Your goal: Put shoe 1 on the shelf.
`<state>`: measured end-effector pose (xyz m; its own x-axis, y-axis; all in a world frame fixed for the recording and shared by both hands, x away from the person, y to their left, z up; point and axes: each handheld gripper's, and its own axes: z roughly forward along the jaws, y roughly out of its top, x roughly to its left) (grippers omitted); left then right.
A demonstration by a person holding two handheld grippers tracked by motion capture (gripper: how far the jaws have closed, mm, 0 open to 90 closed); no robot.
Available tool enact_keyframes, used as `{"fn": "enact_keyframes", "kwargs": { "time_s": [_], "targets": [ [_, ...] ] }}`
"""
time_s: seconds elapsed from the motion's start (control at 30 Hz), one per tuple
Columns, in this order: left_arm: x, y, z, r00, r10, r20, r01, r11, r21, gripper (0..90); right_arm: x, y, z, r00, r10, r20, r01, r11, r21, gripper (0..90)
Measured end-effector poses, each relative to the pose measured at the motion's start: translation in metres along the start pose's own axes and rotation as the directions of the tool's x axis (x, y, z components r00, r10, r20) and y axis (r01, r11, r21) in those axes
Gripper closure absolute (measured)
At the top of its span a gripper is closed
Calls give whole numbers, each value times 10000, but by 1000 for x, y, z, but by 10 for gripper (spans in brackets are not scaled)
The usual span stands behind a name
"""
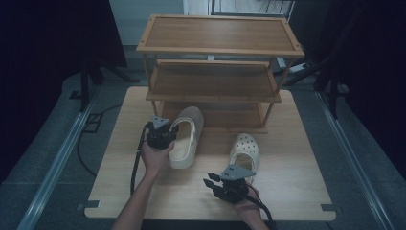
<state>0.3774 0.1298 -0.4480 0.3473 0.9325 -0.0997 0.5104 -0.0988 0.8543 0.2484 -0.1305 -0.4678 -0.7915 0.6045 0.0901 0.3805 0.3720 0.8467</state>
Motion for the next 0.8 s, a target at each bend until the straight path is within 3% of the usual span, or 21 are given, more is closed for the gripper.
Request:
{"fn": "enact_keyframes", "kwargs": {
  "time_s": [0.4, 0.6, 0.8],
  "targets": [
    [-11, 6, 41, 9988, 378, -313, -379, 9993, -16, 750, -2, 0, -1, 10000, 24, -8, -24, 10000, 15, 700],
    [-15, 7, 61, 9992, 314, -264, -315, 9995, -59, 749, -3, -3, 1, 10000, 73, -8, -73, 9999, 120, 699],
    [-20, 11, 74, 9980, 274, -569, -288, 9993, -248, 749, -5, -5, 0, 9999, 130, -10, -130, 9998, 143, 699]
  ]
}}
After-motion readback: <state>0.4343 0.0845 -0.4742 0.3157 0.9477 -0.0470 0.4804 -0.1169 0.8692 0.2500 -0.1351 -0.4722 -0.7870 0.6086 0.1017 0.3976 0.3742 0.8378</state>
